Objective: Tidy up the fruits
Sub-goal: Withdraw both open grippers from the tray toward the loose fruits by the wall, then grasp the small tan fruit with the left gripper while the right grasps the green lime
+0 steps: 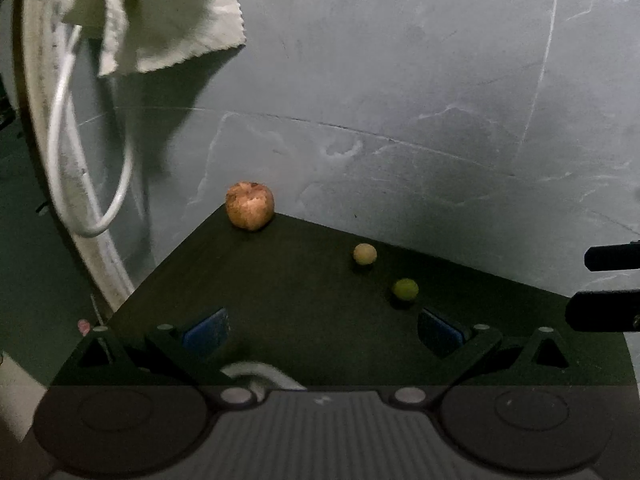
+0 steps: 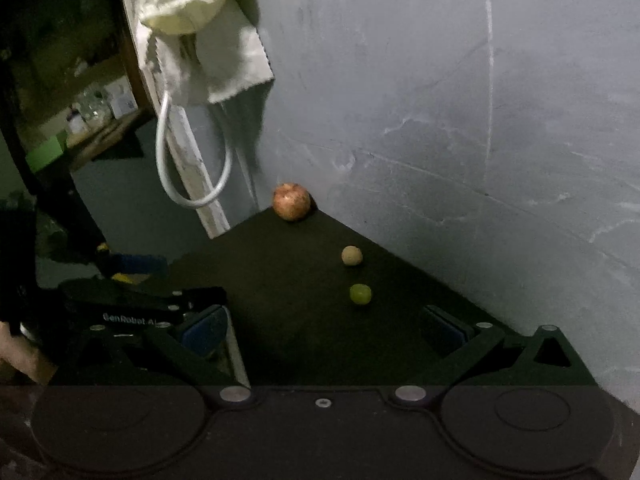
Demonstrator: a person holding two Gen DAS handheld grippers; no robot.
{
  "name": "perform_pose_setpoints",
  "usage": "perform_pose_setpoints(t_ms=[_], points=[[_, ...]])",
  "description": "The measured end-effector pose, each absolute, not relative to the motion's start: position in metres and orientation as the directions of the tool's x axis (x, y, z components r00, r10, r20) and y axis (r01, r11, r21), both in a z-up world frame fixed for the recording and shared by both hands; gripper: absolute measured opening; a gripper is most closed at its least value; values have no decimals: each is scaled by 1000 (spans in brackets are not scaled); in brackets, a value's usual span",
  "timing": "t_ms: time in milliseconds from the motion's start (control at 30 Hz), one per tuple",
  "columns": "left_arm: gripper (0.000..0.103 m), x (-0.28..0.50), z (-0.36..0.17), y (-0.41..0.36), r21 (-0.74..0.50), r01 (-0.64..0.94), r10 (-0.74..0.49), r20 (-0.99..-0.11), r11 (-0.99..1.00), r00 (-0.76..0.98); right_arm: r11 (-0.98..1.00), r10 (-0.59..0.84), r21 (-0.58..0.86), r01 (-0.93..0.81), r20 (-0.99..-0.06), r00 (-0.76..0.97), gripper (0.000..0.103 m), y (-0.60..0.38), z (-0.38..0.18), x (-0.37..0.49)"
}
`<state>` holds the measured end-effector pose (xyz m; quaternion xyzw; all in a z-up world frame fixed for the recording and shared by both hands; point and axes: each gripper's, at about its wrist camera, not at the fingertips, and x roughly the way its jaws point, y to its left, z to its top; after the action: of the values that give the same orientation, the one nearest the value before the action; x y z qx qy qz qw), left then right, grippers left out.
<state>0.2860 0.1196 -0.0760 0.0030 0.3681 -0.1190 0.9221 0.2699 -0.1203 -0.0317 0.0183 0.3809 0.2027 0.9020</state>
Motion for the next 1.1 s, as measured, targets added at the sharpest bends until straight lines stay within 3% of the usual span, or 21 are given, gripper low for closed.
perform_pose_setpoints(t_ms=[233,633,767,800,1100], points=[[102,331,-97,113,-59,305,-258,-693,951,673,920,369,184,-346,-704,607,99,-104,-60,308],[102,403,-129,95,-31,410,-315,-694,912,648,927,310,123,-354,-782,540,77,-84,-119,377],[102,422,-139,105,-56,385,-310,-705,921,638,922,297,104,-372,-807,510,52,-79,-144,395],[102,426,-142,107,-67,375,-309,-709,925,634,922,294,100,-375,-810,507,50,-78,-148,398],[102,438,-157,110,-98,369,-321,-724,924,611,911,299,95,-401,-821,486,44,-73,-164,410]])
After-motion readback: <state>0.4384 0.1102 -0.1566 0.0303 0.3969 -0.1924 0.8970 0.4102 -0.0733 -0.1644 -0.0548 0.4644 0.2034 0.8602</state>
